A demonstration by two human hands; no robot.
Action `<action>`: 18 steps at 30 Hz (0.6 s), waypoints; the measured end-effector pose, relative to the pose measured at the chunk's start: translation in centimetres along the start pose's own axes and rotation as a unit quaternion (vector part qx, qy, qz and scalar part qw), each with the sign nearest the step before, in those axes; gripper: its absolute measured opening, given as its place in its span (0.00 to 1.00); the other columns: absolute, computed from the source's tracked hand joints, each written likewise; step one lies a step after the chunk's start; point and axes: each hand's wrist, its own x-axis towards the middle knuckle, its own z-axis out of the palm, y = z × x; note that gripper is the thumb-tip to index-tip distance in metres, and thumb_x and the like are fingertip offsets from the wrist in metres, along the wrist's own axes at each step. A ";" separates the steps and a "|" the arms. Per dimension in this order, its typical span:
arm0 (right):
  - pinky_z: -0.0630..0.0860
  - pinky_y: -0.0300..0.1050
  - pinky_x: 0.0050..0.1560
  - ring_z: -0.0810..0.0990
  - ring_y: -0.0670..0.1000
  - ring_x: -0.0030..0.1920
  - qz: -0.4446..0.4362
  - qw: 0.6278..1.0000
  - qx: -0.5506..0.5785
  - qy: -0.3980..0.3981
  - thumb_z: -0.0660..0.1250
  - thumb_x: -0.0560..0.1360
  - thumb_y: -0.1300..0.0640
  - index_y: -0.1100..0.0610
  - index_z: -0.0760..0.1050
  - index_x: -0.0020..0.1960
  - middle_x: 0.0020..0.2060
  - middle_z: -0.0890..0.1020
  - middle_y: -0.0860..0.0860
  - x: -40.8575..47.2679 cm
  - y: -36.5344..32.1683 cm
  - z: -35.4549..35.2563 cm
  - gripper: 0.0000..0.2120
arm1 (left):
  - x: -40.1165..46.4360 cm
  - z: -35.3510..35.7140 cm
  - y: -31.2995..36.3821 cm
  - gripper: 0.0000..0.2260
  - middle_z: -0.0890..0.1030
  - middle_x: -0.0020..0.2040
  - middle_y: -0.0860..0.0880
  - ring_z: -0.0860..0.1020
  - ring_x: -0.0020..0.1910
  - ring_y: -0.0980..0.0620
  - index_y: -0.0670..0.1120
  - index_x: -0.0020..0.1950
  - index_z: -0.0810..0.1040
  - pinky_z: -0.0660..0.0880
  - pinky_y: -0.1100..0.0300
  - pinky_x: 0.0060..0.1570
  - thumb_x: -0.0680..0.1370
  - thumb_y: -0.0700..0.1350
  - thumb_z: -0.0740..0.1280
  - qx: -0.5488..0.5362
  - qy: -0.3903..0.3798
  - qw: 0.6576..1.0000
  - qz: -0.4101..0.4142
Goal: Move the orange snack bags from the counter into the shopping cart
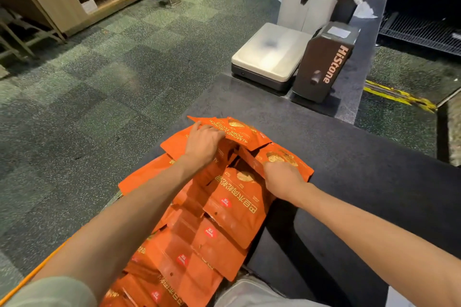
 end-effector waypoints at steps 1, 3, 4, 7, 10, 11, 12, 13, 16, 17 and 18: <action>0.73 0.51 0.44 0.79 0.63 0.52 0.003 1.000 0.002 0.022 0.57 0.74 0.66 0.62 0.74 0.53 0.51 0.80 0.60 -0.2 0.5 -0.5 0.11 | -0.1 -0.4 0.1 0.12 0.83 0.55 0.51 0.77 0.59 0.48 0.53 0.56 0.80 0.62 0.49 0.63 0.77 0.44 0.61 -0.004 0.025 1.000 0.005; 0.72 0.51 0.44 0.79 0.64 0.53 0.011 0.998 0.002 0.062 0.57 0.74 0.64 0.62 0.73 0.55 0.53 0.79 0.61 -1.0 1.3 -1.7 0.11 | -0.5 -1.8 0.7 0.12 0.84 0.49 0.49 0.80 0.52 0.46 0.51 0.53 0.81 0.67 0.49 0.59 0.76 0.44 0.60 -0.024 0.084 0.996 0.019; 0.73 0.52 0.44 0.79 0.65 0.53 0.018 0.997 -0.001 0.076 0.57 0.75 0.64 0.62 0.72 0.56 0.53 0.79 0.62 -1.3 1.7 -2.2 0.11 | -0.8 -2.6 1.1 0.14 0.85 0.45 0.48 0.82 0.48 0.45 0.50 0.51 0.82 0.71 0.51 0.53 0.75 0.45 0.57 -0.035 0.106 0.993 0.025; 0.72 0.53 0.43 0.79 0.66 0.52 0.029 0.992 -0.001 0.122 0.59 0.75 0.62 0.62 0.71 0.55 0.52 0.79 0.63 -3.2 3.1 -3.9 0.10 | -2.2 -5.4 2.6 0.19 0.84 0.39 0.47 0.82 0.39 0.43 0.50 0.46 0.82 0.73 0.54 0.34 0.71 0.48 0.52 -0.059 0.173 0.983 0.030; 0.71 0.52 0.38 0.79 0.64 0.46 0.024 0.983 0.025 0.178 0.60 0.75 0.59 0.60 0.70 0.49 0.45 0.80 0.60 -5.7 4.2 -5.2 0.05 | -4.2 -7.9 4.1 0.12 0.83 0.40 0.49 0.82 0.39 0.43 0.51 0.48 0.81 0.71 0.55 0.30 0.74 0.48 0.58 -0.071 0.221 0.973 -0.002; 0.72 0.53 0.37 0.79 0.63 0.44 0.020 0.980 0.038 0.197 0.59 0.76 0.58 0.59 0.69 0.46 0.43 0.80 0.59 -6.6 4.5 -5.5 0.03 | -4.8 -8.6 4.5 0.10 0.83 0.41 0.49 0.82 0.40 0.43 0.51 0.49 0.81 0.71 0.55 0.30 0.75 0.48 0.61 -0.078 0.229 0.970 -0.014; 0.72 0.54 0.36 0.78 0.62 0.42 0.021 0.976 0.051 0.211 0.59 0.76 0.59 0.58 0.68 0.43 0.41 0.79 0.58 -7.4 4.7 -5.8 0.04 | -5.4 -9.5 5.0 0.08 0.83 0.43 0.49 0.82 0.42 0.43 0.52 0.49 0.80 0.72 0.54 0.31 0.74 0.48 0.63 -0.090 0.235 0.968 -0.023; 0.70 0.53 0.34 0.77 0.63 0.41 0.021 0.973 0.066 0.221 0.59 0.75 0.59 0.57 0.66 0.41 0.39 0.78 0.58 -8.2 4.9 -6.1 0.05 | -6.0 -10.1 5.4 0.07 0.83 0.44 0.49 0.82 0.42 0.44 0.52 0.50 0.80 0.73 0.53 0.33 0.74 0.48 0.65 -0.100 0.237 0.966 -0.027; 0.66 0.51 0.32 0.76 0.63 0.39 0.012 0.964 0.105 0.244 0.59 0.74 0.61 0.56 0.64 0.38 0.36 0.76 0.57 -11.1 5.4 -6.6 0.07 | -8.7 -12.2 7.4 0.08 0.83 0.45 0.49 0.82 0.45 0.44 0.52 0.51 0.80 0.77 0.50 0.36 0.73 0.47 0.65 -0.108 0.244 0.963 -0.043; 0.66 0.51 0.32 0.76 0.62 0.39 0.008 0.960 0.122 0.252 0.59 0.75 0.61 0.56 0.65 0.38 0.36 0.76 0.56 -12.4 5.6 -6.7 0.07 | -9.8 -12.9 8.2 0.09 0.83 0.46 0.49 0.82 0.45 0.43 0.52 0.52 0.79 0.77 0.48 0.38 0.73 0.47 0.64 -0.110 0.245 0.962 -0.051; 0.66 0.50 0.33 0.75 0.61 0.39 0.009 0.958 0.136 0.253 0.59 0.75 0.61 0.57 0.67 0.39 0.35 0.76 0.56 -13.5 5.7 -6.7 0.06 | -10.8 -13.3 8.9 0.11 0.83 0.47 0.49 0.82 0.46 0.43 0.52 0.52 0.79 0.77 0.48 0.40 0.72 0.46 0.64 -0.110 0.246 0.961 -0.058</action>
